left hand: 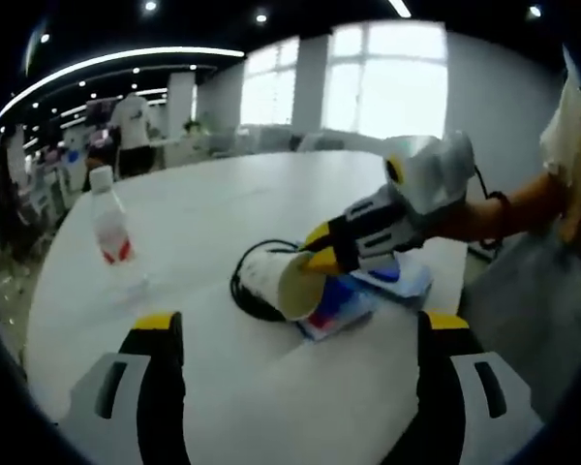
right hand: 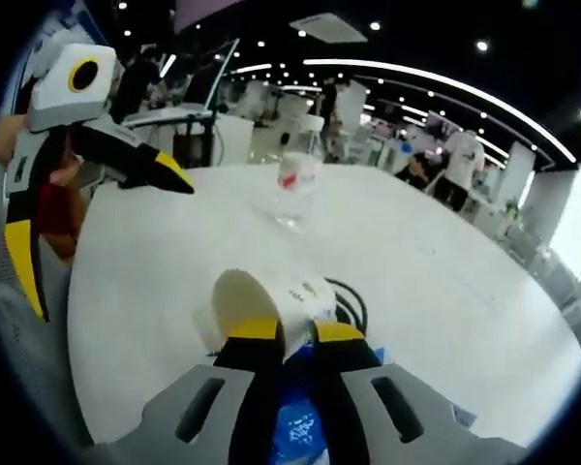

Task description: Arrange the tabletop items into an orderly group along one side of the table until the central work area is clear of visible clutter.

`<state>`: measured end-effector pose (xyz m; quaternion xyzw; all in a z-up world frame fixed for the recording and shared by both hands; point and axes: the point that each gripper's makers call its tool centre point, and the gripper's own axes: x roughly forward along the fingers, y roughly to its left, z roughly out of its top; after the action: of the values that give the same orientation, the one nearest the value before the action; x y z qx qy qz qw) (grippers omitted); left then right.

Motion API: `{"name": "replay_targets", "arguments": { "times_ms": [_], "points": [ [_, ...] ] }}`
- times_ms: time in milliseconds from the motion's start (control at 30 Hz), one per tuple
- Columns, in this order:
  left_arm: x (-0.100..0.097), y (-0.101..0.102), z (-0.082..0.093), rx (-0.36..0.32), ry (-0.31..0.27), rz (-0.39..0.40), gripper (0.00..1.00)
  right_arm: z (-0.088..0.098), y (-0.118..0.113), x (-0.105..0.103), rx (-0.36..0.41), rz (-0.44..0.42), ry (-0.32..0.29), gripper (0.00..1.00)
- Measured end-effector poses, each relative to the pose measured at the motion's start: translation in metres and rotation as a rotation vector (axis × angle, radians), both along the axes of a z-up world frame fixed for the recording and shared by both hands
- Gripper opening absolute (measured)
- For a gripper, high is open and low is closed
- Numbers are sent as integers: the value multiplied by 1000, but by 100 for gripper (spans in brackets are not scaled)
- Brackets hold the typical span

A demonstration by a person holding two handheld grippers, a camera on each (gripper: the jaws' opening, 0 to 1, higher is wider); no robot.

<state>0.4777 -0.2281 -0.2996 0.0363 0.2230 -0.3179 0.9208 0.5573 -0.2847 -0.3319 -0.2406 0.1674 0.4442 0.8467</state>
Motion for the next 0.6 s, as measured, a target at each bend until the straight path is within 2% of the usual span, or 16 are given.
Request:
{"name": "replay_targets", "arguments": {
  "times_ms": [100, 167, 300, 433, 500, 600],
  "points": [
    [-2, -1, -5, 33, 1, -20, 97, 5, -1, 4, 20, -19, 7, 2],
    [-3, -1, -10, 62, 5, -31, 95, 8, -2, 5, 33, -24, 25, 2],
    [-2, -2, -8, 57, -2, -36, 94, 7, -6, 6, 28, -50, 47, 2],
    [0, -2, -1, 58, -39, -34, 94, 10, -9, 5, 36, -70, 82, 2],
    [1, -3, 3, 65, -65, -35, 93, 11, -11, 3, 43, -93, 115, 2],
    [2, -3, 4, 110, -100, -50, 93, 11, -12, -7, 93, -139, 249, 2]
  ]
}}
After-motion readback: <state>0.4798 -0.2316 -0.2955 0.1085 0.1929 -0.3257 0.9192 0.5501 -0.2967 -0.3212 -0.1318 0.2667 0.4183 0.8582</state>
